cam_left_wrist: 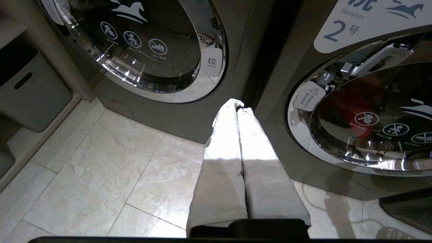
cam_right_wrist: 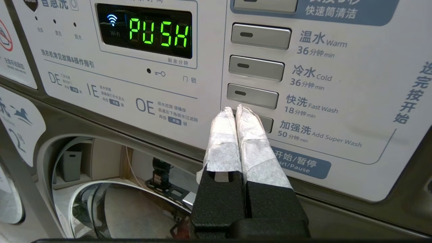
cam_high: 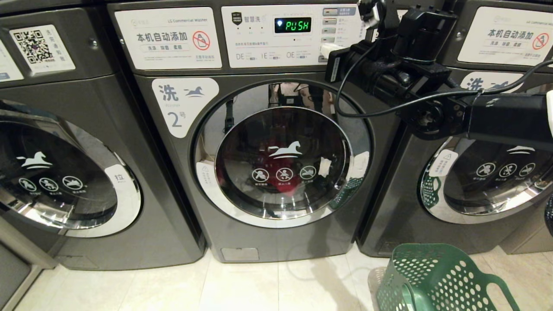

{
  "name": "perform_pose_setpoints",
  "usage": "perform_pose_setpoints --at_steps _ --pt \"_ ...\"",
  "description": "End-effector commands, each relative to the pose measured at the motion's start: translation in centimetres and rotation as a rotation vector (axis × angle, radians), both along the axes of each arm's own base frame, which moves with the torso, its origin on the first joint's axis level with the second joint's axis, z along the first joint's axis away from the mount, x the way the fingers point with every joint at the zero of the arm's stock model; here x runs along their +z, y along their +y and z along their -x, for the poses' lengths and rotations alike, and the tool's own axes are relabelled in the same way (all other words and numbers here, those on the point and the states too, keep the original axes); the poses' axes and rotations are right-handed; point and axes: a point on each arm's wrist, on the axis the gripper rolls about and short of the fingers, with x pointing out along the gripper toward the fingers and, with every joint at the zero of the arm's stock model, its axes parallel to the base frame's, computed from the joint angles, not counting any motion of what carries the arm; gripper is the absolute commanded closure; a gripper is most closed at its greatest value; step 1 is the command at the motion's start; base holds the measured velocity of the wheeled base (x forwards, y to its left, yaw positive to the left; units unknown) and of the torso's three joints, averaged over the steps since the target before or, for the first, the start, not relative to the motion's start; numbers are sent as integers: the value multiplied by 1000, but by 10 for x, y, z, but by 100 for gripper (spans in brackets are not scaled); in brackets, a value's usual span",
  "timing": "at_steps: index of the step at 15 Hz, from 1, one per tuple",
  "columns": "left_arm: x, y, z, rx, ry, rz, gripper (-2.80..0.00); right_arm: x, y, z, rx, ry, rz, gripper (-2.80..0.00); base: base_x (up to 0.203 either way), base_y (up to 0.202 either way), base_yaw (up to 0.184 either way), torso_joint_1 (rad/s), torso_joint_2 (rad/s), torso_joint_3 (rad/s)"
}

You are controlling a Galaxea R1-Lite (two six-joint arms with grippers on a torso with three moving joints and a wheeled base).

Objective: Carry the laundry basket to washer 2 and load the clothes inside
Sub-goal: Press the washing machine switch

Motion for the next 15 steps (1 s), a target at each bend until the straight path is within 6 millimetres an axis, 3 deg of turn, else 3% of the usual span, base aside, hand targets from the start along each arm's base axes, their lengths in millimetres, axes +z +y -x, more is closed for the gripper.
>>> perform_pose_setpoints --at_steps 1,8,15 --pt "0 1 4 0 -8 -3 0 2 -1 1 -4 -15 -4 0 0 0 0 0 0 0" --pt "1 2 5 1 -15 -4 0 5 -8 0 -20 -24 -10 0 0 0 0 0 0 0" --pt "0 1 3 -3 -7 -4 0 16 -9 18 -15 8 -5 0 0 0 0 0 0 0"
